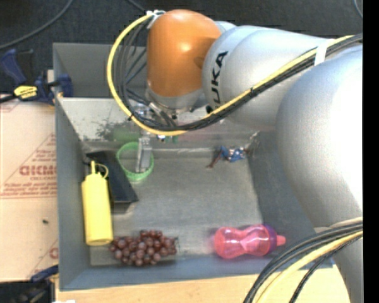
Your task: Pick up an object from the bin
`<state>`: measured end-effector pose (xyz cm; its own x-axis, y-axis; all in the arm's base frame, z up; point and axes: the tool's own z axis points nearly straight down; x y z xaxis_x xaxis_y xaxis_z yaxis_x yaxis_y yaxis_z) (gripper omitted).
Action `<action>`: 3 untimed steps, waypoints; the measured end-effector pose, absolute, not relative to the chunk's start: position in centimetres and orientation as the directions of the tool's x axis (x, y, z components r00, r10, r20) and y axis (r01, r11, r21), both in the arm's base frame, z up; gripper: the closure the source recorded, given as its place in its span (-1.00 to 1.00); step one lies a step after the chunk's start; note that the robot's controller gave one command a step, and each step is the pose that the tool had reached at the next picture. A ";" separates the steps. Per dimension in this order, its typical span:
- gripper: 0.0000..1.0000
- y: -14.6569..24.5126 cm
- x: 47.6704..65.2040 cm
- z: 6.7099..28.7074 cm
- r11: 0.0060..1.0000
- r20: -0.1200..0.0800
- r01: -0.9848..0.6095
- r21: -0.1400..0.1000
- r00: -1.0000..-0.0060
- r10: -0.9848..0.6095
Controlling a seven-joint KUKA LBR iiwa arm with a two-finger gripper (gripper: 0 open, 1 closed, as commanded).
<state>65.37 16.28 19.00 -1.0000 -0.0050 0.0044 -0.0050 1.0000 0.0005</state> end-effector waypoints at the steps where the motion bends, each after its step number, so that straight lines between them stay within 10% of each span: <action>1: -1.00 15.7 62.0 19.0 0.991 0.003 0.131 0.001 -0.991 0.131; 2: -1.00 15.1 57.1 13.0 0.959 0.006 0.283 0.000 -0.959 0.283; 3: -1.00 15.6 59.3 8.6 1.000 0.003 0.028 0.001 -1.000 0.028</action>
Offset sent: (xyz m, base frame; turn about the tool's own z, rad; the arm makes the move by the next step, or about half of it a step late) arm -0.0343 -0.0043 -0.0010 0.1383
